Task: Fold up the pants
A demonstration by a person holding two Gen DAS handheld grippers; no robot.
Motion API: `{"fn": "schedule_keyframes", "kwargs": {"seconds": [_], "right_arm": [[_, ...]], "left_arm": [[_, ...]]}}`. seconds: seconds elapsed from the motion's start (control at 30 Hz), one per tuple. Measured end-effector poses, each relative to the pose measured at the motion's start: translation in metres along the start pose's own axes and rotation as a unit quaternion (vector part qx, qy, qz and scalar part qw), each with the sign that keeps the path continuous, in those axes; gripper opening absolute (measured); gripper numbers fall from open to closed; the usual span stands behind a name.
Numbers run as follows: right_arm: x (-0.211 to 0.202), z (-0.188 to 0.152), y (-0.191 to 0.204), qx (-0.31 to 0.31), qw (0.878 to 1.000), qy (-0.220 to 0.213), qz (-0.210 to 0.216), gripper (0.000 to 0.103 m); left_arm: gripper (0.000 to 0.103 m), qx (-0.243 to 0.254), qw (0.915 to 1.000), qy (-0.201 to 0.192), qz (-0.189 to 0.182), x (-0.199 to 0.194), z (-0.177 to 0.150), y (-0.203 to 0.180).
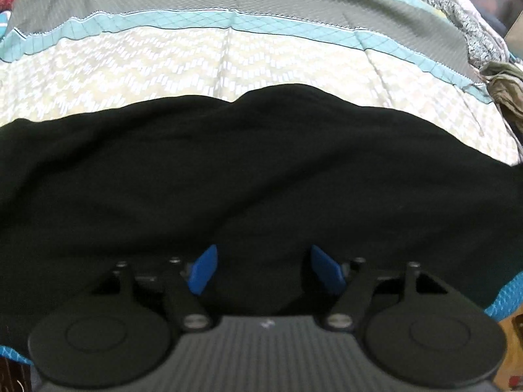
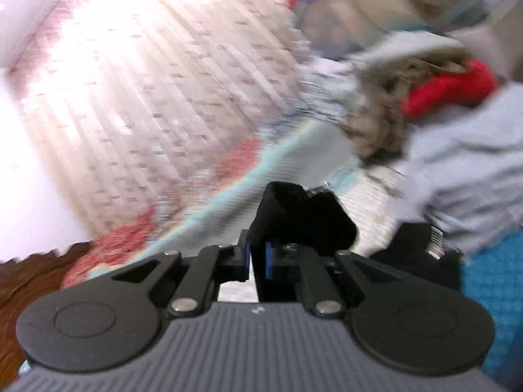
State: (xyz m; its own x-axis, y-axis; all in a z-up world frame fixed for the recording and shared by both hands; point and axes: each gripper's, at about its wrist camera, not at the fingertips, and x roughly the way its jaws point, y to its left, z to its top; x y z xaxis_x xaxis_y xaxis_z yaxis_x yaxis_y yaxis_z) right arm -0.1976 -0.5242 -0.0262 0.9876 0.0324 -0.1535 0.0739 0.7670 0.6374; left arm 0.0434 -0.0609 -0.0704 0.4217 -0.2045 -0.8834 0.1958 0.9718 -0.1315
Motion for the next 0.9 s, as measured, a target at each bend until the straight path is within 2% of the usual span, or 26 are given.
{"fn": "schedule_keyframes", "kwargs": {"seconds": [0.03, 0.1, 0.13, 0.2, 0.23, 0.3, 0.33, 0.37, 0.4, 0.43, 0.57, 0.63, 0.67, 0.73, 0.8, 0.9], "right_arm": [[0.001, 0.001, -0.002, -0.012, 1.0, -0.005, -0.006, 0.011], [0.006, -0.001, -0.021, -0.019, 0.998, -0.002, -0.054, 0.011], [0.007, -0.008, -0.042, -0.006, 0.995, 0.013, -0.1, 0.011], [0.014, -0.019, -0.081, 0.038, 0.98, 0.051, -0.186, 0.011], [0.01, -0.026, -0.096, 0.068, 0.977, 0.061, -0.192, 0.011], [-0.013, -0.035, -0.104, 0.117, 0.98, 0.027, -0.156, 0.016], [-0.02, -0.036, -0.102, 0.116, 0.981, 0.014, -0.153, 0.029], [-0.026, -0.037, -0.097, 0.108, 0.981, 0.0, -0.16, 0.049], [-0.03, -0.037, -0.092, 0.101, 0.98, -0.014, -0.173, 0.057], [-0.032, -0.038, -0.091, 0.099, 0.978, -0.025, -0.183, 0.061], [-0.019, -0.046, -0.106, 0.127, 0.973, -0.012, -0.193, 0.06], [-0.014, -0.049, -0.105, 0.121, 0.974, -0.012, -0.193, 0.058], [-0.009, -0.048, -0.102, 0.118, 0.974, -0.005, -0.192, 0.048], [-0.002, -0.043, -0.095, 0.113, 0.975, 0.017, -0.19, 0.039], [0.006, -0.039, -0.082, 0.101, 0.974, 0.023, -0.203, 0.036], [0.007, -0.031, -0.056, 0.068, 0.976, 0.008, -0.205, 0.03]], "left_arm": [[0.071, 0.002, 1.0, -0.001, 0.003, 0.0, -0.001, -0.002], [0.072, 0.007, 0.9999, -0.003, 0.009, 0.0, -0.002, -0.006], [0.072, 0.011, 0.9999, -0.004, 0.012, 0.0, -0.003, -0.008], [0.073, 0.015, 0.9998, -0.004, 0.015, 0.0, -0.004, -0.009], [0.074, 0.016, 0.9997, -0.003, 0.016, 0.0, -0.004, -0.01], [0.075, 0.016, 0.9997, -0.002, 0.018, 0.001, -0.003, -0.011], [0.075, 0.015, 0.9997, -0.001, 0.019, 0.003, -0.001, -0.012], [0.077, 0.015, 0.9997, 0.0, 0.02, 0.003, -0.001, -0.013], [0.079, 0.015, 0.9997, 0.0, 0.021, 0.004, 0.0, -0.014], [0.079, 0.016, 0.9996, 0.0, 0.022, 0.004, -0.001, -0.015], [0.079, 0.018, 0.9997, -0.004, 0.019, 0.002, -0.004, -0.012], [0.08, 0.018, 0.9997, -0.006, 0.017, 0.002, -0.005, -0.011], [0.08, 0.019, 0.9997, -0.006, 0.017, 0.002, -0.005, -0.011], [0.08, 0.02, 0.9997, -0.008, 0.015, 0.002, -0.005, -0.012], [0.08, 0.018, 0.9997, -0.009, 0.012, 0.002, -0.005, -0.011], [0.076, 0.014, 0.9998, -0.016, 0.004, -0.004, -0.007, -0.006]]}}
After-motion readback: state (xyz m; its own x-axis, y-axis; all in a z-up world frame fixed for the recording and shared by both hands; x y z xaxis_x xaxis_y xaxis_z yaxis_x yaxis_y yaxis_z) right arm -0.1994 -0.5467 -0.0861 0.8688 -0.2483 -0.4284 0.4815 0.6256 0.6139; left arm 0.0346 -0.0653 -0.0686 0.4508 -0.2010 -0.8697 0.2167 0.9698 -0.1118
